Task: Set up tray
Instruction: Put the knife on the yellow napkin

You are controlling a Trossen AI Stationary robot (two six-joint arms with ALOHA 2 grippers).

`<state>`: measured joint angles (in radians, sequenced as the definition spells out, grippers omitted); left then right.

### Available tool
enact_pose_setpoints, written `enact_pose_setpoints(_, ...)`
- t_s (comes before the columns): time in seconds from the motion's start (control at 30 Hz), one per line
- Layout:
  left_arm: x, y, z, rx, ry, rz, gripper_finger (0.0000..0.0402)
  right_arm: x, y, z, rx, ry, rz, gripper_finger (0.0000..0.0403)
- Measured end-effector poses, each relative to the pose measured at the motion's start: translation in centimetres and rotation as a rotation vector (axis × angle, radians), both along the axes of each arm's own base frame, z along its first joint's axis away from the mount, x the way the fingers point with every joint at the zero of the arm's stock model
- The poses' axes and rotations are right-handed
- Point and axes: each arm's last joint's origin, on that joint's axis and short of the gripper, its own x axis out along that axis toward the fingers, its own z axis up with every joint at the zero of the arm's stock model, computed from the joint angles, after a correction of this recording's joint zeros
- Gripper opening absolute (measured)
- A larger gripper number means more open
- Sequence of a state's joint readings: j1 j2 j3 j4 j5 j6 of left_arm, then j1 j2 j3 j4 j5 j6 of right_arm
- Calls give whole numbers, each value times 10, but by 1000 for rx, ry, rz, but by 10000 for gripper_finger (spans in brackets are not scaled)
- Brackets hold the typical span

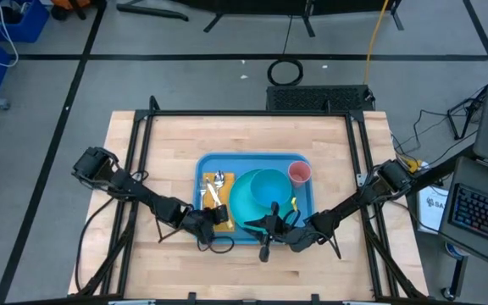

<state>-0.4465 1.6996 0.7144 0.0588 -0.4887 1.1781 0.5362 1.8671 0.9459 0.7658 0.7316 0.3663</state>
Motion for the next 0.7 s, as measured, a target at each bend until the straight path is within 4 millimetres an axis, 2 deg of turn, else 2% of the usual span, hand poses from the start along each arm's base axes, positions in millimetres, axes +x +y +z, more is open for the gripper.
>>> enact_pose_setpoints(0.37,-4,2,3,-157,-26,165,3,0,0,-2,6,11,-3,70)
enact_pose_setpoints(0.57,-7,3,28,-266,-104,205,18,1,-3,-2,6,12,-9,70)
enact_pose_setpoints(0.7,-14,12,49,-369,-106,227,32,2,-4,-2,6,18,-2,70)
